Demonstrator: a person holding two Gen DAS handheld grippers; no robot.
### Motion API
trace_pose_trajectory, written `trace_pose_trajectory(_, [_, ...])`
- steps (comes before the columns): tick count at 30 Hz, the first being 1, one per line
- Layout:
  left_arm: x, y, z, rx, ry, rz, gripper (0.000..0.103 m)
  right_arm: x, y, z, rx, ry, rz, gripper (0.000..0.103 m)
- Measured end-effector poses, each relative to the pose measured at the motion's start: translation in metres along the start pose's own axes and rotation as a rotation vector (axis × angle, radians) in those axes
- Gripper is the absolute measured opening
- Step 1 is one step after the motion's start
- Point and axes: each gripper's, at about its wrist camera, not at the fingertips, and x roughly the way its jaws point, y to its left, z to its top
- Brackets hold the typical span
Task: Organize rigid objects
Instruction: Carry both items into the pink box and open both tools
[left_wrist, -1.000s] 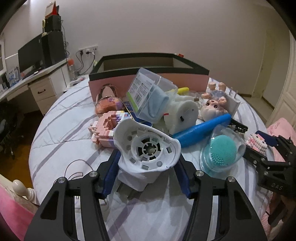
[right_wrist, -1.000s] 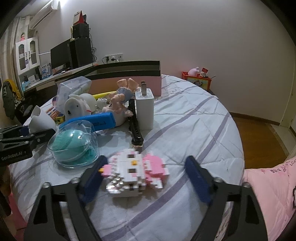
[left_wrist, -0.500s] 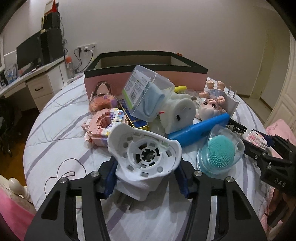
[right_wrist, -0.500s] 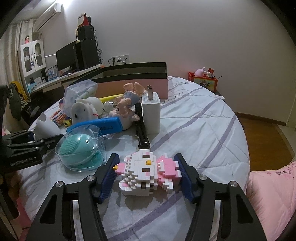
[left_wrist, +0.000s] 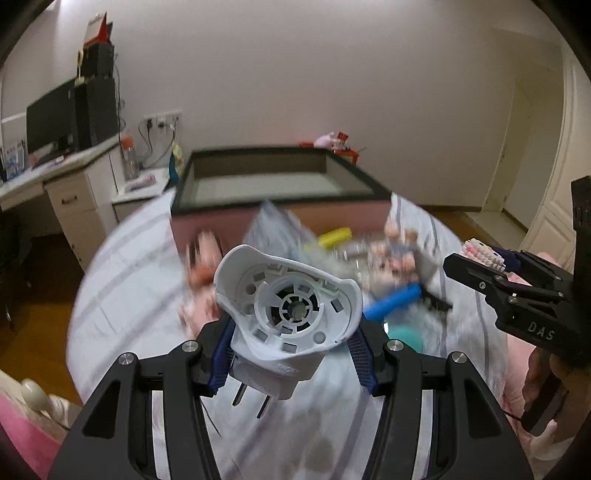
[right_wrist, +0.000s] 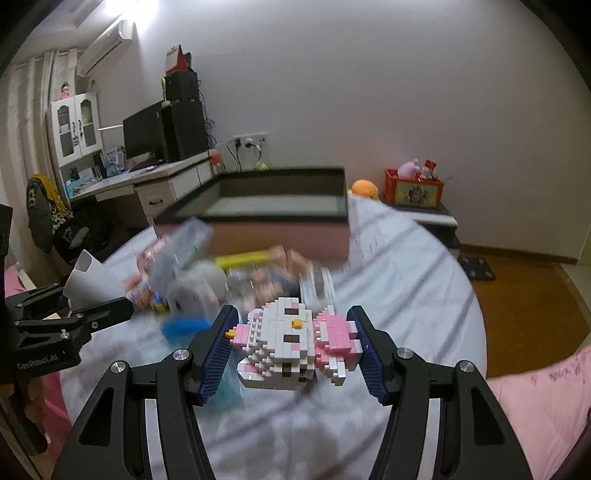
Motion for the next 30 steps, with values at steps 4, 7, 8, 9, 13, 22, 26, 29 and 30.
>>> trace_pose_trajectory(4, [-0.001,0.002,0.045,0.036,-0.050,0.006,0.055,0.009,0.009,0.039,-0.029,-0.024,0.014,0.062])
trace_pose_trajectory(7, [0.014,0.008,0.081,0.070,-0.061,0.022,0.055,0.025,0.012,0.068,-0.033,-0.023,0.031,0.062])
trace_pose_trajectory(8, [0.022,0.010,0.092,0.074,-0.058,0.019,0.055,0.034,0.012,0.080,-0.041,-0.012,0.028,0.063])
trace_pose_trajectory(9, [0.030,0.014,0.102,0.077,-0.052,0.012,0.055,0.044,0.013,0.092,-0.047,-0.006,0.030,0.062])
trace_pose_trajectory(13, [0.080,0.026,0.141,0.097,0.014,0.030,0.055,0.087,0.013,0.124,-0.051,0.055,0.042,0.062])
trace_pose_trajectory(22, [0.192,0.055,0.169,0.071,0.226,0.036,0.055,0.211,0.004,0.147,-0.031,0.305,0.005,0.063])
trace_pose_trajectory(26, [0.222,0.059,0.164,0.081,0.289,0.073,0.055,0.245,0.004,0.143,-0.033,0.391,-0.013,0.063])
trace_pose_trajectory(29, [0.231,0.063,0.160,0.084,0.307,0.093,0.055,0.251,0.000,0.149,-0.019,0.410,-0.012,0.063])
trace_pose_trajectory(30, [0.231,0.063,0.159,0.081,0.307,0.097,0.056,0.254,-0.001,0.149,-0.017,0.423,-0.014,0.063])
